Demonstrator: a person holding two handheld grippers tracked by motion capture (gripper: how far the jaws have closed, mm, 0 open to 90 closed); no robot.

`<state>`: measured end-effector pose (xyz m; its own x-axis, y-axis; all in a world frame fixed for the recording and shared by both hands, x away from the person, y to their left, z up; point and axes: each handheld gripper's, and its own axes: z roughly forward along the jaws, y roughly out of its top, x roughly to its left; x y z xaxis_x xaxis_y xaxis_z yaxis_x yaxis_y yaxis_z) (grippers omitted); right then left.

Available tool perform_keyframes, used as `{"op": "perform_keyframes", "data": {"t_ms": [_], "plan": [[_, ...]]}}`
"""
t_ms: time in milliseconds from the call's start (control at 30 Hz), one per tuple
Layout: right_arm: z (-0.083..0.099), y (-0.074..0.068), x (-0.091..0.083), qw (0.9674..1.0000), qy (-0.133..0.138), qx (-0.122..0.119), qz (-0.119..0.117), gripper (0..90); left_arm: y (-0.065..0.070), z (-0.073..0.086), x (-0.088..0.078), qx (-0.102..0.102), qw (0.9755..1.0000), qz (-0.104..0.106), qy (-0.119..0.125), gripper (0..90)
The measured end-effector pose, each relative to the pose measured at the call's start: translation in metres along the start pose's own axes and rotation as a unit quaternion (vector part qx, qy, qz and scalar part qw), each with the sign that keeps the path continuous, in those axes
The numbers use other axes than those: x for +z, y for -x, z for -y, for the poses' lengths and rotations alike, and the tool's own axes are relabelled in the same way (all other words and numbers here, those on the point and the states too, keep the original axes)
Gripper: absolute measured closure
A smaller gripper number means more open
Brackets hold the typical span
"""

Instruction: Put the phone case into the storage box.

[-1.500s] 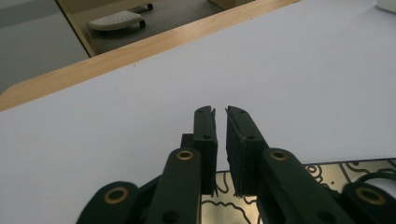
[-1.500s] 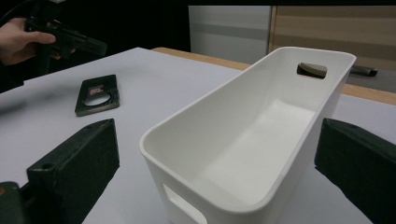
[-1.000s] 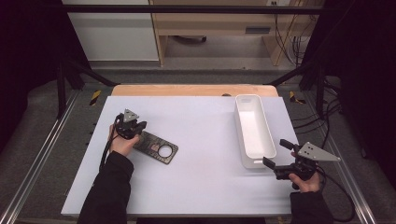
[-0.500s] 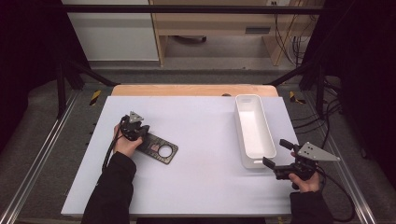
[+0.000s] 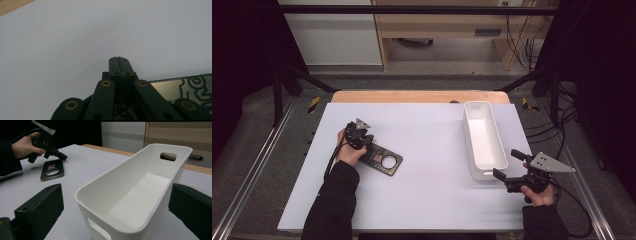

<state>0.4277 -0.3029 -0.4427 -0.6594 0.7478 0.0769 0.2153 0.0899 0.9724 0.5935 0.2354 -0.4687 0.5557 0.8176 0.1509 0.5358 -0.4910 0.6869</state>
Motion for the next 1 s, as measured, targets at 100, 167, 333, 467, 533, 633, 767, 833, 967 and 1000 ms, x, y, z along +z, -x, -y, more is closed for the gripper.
{"op": "perform_keyframes", "data": {"t_ms": [100,167,333,467,533,633,767,833,967,1000], "plan": [[0.0,0.0,-0.001,1.0,0.002,0.0,0.001,0.4,0.002,0.0,0.002,-0.002,1.0,0.0,-0.001,89.3],[0.0,0.001,-0.001,1.0,0.003,0.001,0.001,0.4,0.001,0.0,0.001,-0.004,1.0,0.002,-0.003,89.2],[0.0,0.0,-0.001,1.0,0.001,0.0,0.001,0.4,-0.002,0.002,-0.002,-0.018,0.9997,0.013,-0.012,89.3],[0.0,0.0,-0.001,1.0,0.001,0.0,0.001,0.4,-0.002,0.004,-0.006,-0.016,0.9996,0.014,-0.02,89.3],[0.0,0.0,-0.001,1.0,0.002,-0.001,0.001,0.4,-0.001,0.005,-0.008,-0.017,0.9994,0.015,-0.026,89.4],[0.0,0.0,-0.001,1.0,0.001,-0.001,0.001,0.4,-0.001,0.009,-0.012,-0.025,0.9994,0.018,-0.018,89.4],[0.0,0.0,-0.001,1.0,0.0,-0.001,0.001,0.4,-0.001,0.016,-0.017,-0.028,0.9992,0.023,-0.014,89.4],[0.0,0.0,-0.001,1.0,0.0,0.0,0.001,0.4,-0.001,0.017,-0.019,-0.026,0.9992,0.024,-0.018,89.4],[0.0,0.0,-0.001,1.0,0.0,-0.001,0.001,0.4,0.002,0.018,-0.022,-0.023,0.9993,0.023,-0.021,89.4],[0.0,0.0,-0.001,1.0,0.001,0.0,0.002,0.4,0.003,0.019,-0.023,-0.023,0.9993,0.022,-0.021,89.4]]}}
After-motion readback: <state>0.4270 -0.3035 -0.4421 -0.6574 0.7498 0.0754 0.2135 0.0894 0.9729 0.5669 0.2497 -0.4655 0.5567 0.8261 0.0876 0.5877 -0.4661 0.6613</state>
